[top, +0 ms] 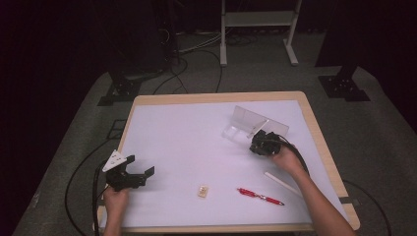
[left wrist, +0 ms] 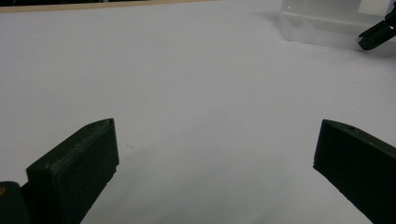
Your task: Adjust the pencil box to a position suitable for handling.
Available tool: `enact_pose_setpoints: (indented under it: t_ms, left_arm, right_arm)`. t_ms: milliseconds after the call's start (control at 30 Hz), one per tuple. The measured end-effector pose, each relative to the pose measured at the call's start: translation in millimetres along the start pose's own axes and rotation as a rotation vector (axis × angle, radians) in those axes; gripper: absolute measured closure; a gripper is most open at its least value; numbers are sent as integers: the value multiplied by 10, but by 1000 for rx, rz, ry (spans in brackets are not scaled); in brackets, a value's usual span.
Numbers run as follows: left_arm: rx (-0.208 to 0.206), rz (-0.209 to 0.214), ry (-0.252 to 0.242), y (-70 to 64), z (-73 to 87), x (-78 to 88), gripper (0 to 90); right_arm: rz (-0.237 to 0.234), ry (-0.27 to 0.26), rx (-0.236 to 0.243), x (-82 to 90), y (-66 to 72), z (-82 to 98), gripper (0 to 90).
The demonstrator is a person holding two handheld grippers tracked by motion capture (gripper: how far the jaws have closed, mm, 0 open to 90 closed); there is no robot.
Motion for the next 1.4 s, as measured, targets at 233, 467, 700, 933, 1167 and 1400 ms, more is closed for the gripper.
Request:
enact_pose_setpoints:
  t_ms: [233, 467, 700, 933, 1167, 1400]
  left_arm:
    - [0, 2, -1, 0, 0, 2, 0]
    - [1, 0, 0, 2, 0, -2, 0]
    - [1, 0, 2, 2, 1, -3, 0]
    - [2, 0, 2, 1, 1, -3, 0]
    - [3, -1, 1, 3, 0, -3, 0]
    - [2, 0, 0, 3, 0, -1, 0]
  right_arm:
    - [8, -20, -3, 33, -13, -21, 854]
    - [20, -50, -15, 89, -41, -35, 856]
    - [33, -75, -15, 192, -68, -46, 857]
    - [32, -103, 15, 328, 4, -82, 856]
    - [11, -116, 68, 398, 164, -133, 856]
    - [-13, -137, 101, 460, 307, -198, 856]
Point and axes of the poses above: each handheld gripper's, and its own axes: x roughly backward along the jaws, z roughly out of its underside, y roughly to its left, the point moved 7 cm from there along -x, roughly forward along the jaws, and after that the axes turned 6 degrees about z, right-handed, at the moved point
